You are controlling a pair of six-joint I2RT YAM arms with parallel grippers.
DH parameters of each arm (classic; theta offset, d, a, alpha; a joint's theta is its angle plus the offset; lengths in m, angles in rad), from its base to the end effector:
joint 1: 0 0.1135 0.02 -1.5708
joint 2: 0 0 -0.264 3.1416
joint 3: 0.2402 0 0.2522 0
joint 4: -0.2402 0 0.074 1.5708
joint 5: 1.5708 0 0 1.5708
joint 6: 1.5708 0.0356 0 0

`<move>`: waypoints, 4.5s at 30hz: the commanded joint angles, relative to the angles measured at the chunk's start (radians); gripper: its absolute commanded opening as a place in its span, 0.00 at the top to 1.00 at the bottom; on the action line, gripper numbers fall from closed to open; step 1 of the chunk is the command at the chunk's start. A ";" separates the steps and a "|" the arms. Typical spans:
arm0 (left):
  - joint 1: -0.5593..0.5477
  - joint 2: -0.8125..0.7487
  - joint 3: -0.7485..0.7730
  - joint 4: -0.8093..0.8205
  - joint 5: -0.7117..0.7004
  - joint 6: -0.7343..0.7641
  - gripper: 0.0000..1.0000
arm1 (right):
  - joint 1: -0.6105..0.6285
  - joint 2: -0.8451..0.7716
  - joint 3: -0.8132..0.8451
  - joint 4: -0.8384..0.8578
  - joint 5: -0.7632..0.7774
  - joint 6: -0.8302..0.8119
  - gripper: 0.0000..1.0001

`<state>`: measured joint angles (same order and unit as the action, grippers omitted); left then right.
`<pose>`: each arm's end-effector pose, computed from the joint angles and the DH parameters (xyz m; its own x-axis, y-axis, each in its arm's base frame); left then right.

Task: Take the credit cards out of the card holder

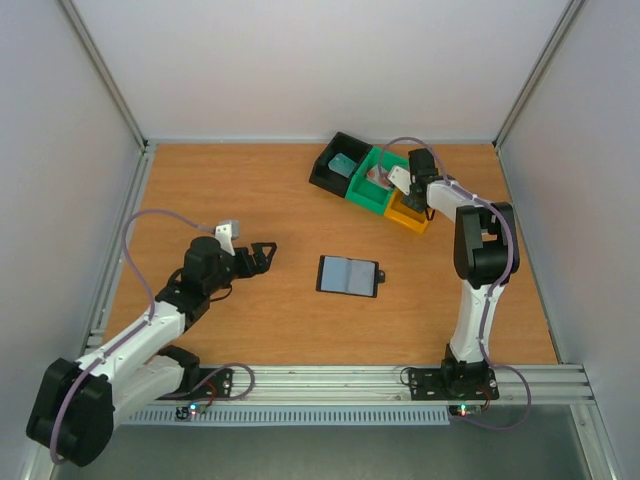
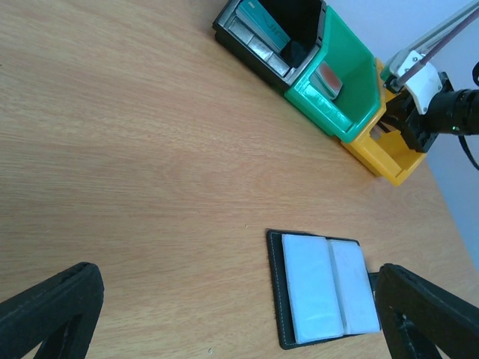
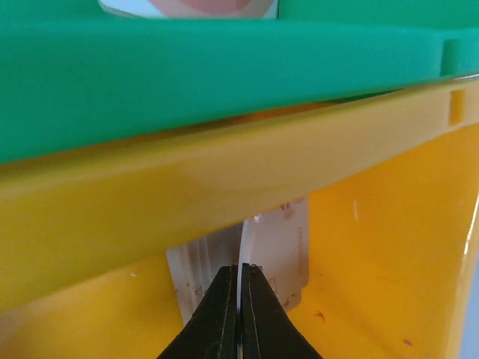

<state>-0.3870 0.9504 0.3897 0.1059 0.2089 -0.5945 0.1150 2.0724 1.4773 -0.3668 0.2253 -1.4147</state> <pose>0.1858 -0.0837 0.2010 -0.6404 -0.3307 -0.6932 0.2210 0.7851 -0.5786 0.4436 0.0432 0.1682 -0.1416 -0.9856 0.0921 -0.8026 0.0598 -0.5935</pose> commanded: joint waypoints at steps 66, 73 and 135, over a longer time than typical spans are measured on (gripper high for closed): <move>0.014 -0.002 -0.038 0.117 0.065 -0.016 0.01 | -0.101 0.103 0.516 -0.850 -0.559 0.326 0.98; 0.014 0.006 -0.040 0.120 0.064 -0.019 0.01 | -0.101 0.200 0.571 -0.862 -0.500 0.355 0.99; 0.014 0.015 -0.049 0.131 0.041 0.005 0.01 | -0.032 0.204 0.605 -0.626 -0.213 0.510 0.98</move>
<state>-0.3786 0.9638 0.3576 0.1776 0.2611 -0.6136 0.0475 2.4222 2.1551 -1.0164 0.0444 -0.9188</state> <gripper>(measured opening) 0.995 0.017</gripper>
